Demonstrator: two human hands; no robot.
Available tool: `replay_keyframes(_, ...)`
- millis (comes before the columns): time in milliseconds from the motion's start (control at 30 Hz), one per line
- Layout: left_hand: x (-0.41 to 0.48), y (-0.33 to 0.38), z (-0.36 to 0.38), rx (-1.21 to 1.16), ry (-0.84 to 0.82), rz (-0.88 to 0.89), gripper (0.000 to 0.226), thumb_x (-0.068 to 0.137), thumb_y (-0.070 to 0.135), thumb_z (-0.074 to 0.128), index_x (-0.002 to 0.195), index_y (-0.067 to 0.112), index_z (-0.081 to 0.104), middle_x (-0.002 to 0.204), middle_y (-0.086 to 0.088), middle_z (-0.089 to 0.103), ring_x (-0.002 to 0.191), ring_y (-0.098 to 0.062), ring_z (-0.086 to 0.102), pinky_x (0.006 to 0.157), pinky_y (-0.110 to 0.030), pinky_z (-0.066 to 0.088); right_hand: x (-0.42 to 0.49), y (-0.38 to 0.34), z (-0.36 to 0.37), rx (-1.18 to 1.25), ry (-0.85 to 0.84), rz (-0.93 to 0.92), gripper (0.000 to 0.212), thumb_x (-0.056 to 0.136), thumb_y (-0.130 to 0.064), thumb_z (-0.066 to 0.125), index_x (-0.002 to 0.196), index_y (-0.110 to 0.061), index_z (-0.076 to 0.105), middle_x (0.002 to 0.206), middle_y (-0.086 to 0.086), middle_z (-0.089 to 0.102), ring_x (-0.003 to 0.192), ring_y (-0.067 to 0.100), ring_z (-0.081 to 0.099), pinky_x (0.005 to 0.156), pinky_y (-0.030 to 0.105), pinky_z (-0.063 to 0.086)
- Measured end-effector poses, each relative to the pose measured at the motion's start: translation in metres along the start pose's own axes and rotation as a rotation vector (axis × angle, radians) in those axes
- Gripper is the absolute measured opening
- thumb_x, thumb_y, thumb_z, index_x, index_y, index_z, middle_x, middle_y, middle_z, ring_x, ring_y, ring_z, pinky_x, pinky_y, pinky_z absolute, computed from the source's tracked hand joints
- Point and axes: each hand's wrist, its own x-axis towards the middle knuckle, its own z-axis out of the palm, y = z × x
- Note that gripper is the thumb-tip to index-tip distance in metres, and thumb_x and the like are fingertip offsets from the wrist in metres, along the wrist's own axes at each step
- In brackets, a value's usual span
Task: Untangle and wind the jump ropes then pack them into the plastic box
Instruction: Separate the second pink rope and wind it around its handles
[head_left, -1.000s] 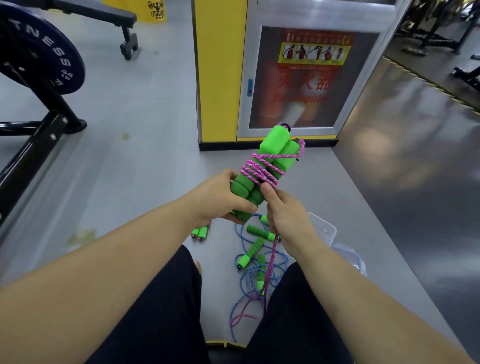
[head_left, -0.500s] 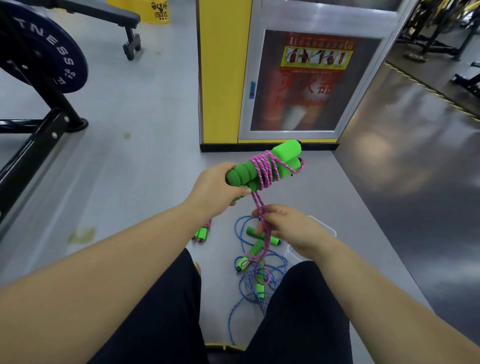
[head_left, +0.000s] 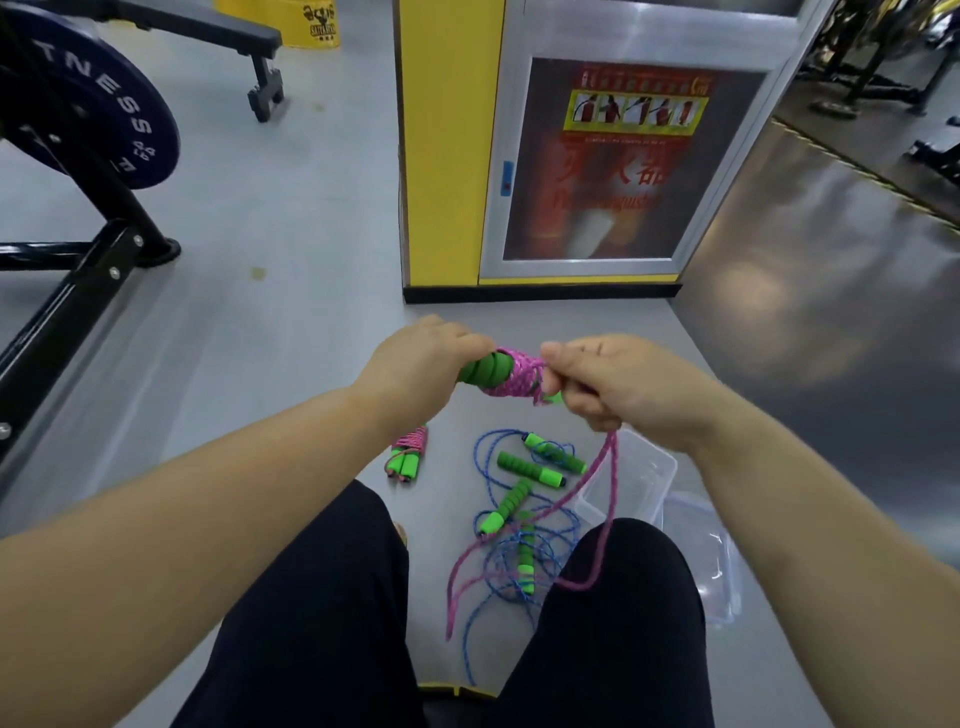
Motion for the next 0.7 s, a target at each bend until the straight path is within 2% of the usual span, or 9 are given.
replay_keyframes(100, -0.006, 0.008, -0.008, -0.084, -0.002, 0.197, 0.049, 0.085, -0.004, 0.054, 0.127, 0.021, 0.058, 0.121, -0.002, 0.063, 0.108, -0.029, 0.052, 0.084, -0.038, 0.046, 0.002, -0.014, -0.016, -0.174, 0.053, -0.045, 0.038, 0.095, -0.032, 0.046, 0.066, -0.012, 0.058, 0.041, -0.006, 0.036, 0.037, 0.008, 0.027, 0.040, 0.017, 0.026)
replay_keyframes(167, -0.010, 0.012, -0.013, -0.109, 0.001, 0.346, 0.047, 0.076, -0.005, 0.062, 0.119, 0.015, 0.064, 0.110, -0.008, 0.068, 0.099, -0.034, 0.059, 0.078, -0.042, 0.051, 0.006, -0.016, -0.031, -0.394, 0.116, -0.103, 0.032, 0.089, -0.035, 0.057, 0.066, -0.014, 0.063, 0.046, -0.004, 0.041, 0.043, 0.010, 0.033, 0.046, 0.019, 0.030)
replay_keyframes(233, -0.013, 0.016, -0.017, -0.172, -0.021, 0.398, 0.045, 0.074, 0.004, 0.063, 0.117, 0.016, 0.066, 0.106, -0.007, 0.069, 0.096, -0.031, 0.061, 0.077, -0.039, 0.050, 0.009, -0.013, -0.044, -0.480, 0.116, -0.132, 0.022, 0.081, -0.034, 0.067, 0.069, -0.016, 0.068, 0.050, -0.005, 0.046, 0.050, 0.008, 0.039, 0.053, 0.022, 0.033)
replay_keyframes(333, -0.016, 0.024, -0.024, -0.414, -0.046, 0.348, 0.047, 0.074, 0.018, 0.058, 0.121, 0.023, 0.063, 0.106, 0.003, 0.068, 0.095, -0.010, 0.057, 0.080, -0.024, 0.045, 0.013, -0.004, -0.051, -0.388, 0.064, -0.137, 0.011, 0.079, -0.026, 0.070, 0.073, -0.017, 0.071, 0.049, -0.008, 0.051, 0.048, 0.003, 0.041, 0.050, 0.013, 0.033)
replay_keyframes(433, -0.017, 0.029, -0.025, -0.556, -0.089, 0.327, 0.059, 0.077, 0.020, 0.062, 0.132, 0.033, 0.048, 0.111, 0.016, 0.061, 0.102, 0.004, 0.051, 0.084, -0.006, 0.040, 0.018, 0.015, -0.044, -0.278, 0.033, -0.072, 0.013, 0.082, -0.024, 0.064, 0.071, -0.017, 0.067, 0.047, -0.008, 0.050, 0.045, 0.002, 0.038, 0.047, 0.016, 0.030)
replay_keyframes(500, -0.019, 0.032, -0.024, -0.651, -0.135, 0.302, 0.061, 0.078, 0.023, 0.063, 0.133, 0.039, 0.042, 0.116, 0.022, 0.058, 0.108, 0.009, 0.052, 0.089, -0.006, 0.041, 0.020, 0.034, -0.038, -0.213, 0.024, -0.037, 0.019, 0.083, -0.025, 0.060, 0.075, -0.009, 0.064, 0.052, -0.005, 0.052, 0.047, 0.003, 0.041, 0.049, 0.018, 0.031)
replay_keyframes(600, -0.022, 0.034, -0.021, -0.758, -0.215, 0.260, 0.055, 0.081, 0.016, 0.068, 0.125, 0.046, 0.053, 0.113, 0.028, 0.059, 0.106, 0.010, 0.055, 0.090, -0.009, 0.043, 0.026, 0.064, -0.024, -0.175, 0.004, 0.009, 0.020, 0.091, -0.017, 0.055, 0.082, -0.003, 0.066, 0.074, 0.009, 0.061, 0.068, 0.015, 0.052, 0.066, 0.026, 0.041)
replay_keyframes(633, -0.022, 0.034, -0.019, -0.792, -0.229, 0.229, 0.053, 0.081, 0.012, 0.070, 0.119, 0.047, 0.059, 0.110, 0.028, 0.059, 0.104, 0.010, 0.056, 0.089, -0.009, 0.044, 0.030, 0.076, -0.019, -0.175, 0.009, 0.040, 0.021, 0.092, -0.013, 0.053, 0.084, -0.003, 0.069, 0.074, 0.007, 0.063, 0.069, 0.015, 0.055, 0.071, 0.029, 0.043)
replay_keyframes(700, -0.022, 0.031, -0.019, -0.849, -0.222, 0.145, 0.049, 0.079, 0.007, 0.072, 0.109, 0.043, 0.060, 0.105, 0.026, 0.062, 0.098, 0.010, 0.058, 0.085, -0.007, 0.044, 0.035, 0.099, -0.019, -0.228, 0.003, 0.083, 0.024, 0.090, -0.008, 0.057, 0.079, -0.018, 0.075, 0.067, -0.007, 0.067, 0.063, 0.004, 0.060, 0.074, 0.030, 0.047)
